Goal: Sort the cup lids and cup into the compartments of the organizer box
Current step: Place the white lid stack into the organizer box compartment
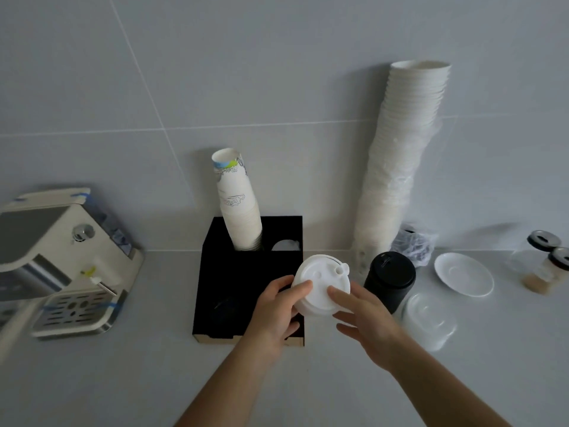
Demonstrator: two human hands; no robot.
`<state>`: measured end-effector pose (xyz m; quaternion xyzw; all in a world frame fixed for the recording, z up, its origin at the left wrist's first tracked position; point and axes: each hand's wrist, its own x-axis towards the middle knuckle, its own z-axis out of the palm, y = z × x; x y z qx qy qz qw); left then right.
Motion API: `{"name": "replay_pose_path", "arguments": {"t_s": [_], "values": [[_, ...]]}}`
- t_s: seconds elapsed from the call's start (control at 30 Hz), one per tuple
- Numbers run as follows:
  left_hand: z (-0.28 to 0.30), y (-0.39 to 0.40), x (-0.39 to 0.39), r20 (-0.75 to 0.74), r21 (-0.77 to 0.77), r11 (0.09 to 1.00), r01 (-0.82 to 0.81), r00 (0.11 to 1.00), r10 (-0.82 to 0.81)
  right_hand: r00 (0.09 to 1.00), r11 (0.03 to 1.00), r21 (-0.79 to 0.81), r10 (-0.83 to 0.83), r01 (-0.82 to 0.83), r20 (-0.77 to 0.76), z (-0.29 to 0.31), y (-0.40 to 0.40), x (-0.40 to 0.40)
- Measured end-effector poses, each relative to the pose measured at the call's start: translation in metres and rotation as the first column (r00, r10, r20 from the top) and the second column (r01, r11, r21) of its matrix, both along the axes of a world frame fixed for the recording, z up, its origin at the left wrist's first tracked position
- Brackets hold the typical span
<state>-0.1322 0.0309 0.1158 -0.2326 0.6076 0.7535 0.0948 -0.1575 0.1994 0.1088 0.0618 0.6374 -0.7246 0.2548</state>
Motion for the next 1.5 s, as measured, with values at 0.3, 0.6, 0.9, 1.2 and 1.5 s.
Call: {"name": "replay_pose_path", "arguments": {"t_s": [0.3, 0.6, 0.9, 1.2, 1.5], "values": [[0.025, -0.033, -0.023, -0.088, 0.075, 0.997, -0.029, 0.995, 0.036, 0.999, 0.999, 0.029, -0.013, 0.014, -0.044, 0.027, -0.042, -0.043], [0.018, -0.047, -0.061, -0.08, 0.118, 0.991, -0.063, 0.994, 0.073, 0.996, 0.998, 0.043, 0.038, -0.035, -0.08, 0.047, -0.072, -0.093], [0.007, -0.058, -0.117, -0.05, 0.095, 0.969, -0.228, 0.971, 0.233, 0.994, 0.949, 0.309, 0.088, -0.064, -0.065, 0.041, -0.093, -0.154], [-0.019, -0.062, -0.157, 0.06, 0.156, 0.945, -0.287, 0.958, 0.281, 0.94, 0.831, 0.542, 0.273, -0.124, -0.203, 0.048, -0.092, -0.222], [-0.032, -0.049, -0.184, 0.04, 0.093, 0.949, -0.301, 0.954, 0.299, 0.943, 0.85, 0.513, 0.261, -0.123, -0.206, 0.02, -0.096, -0.245]]}}
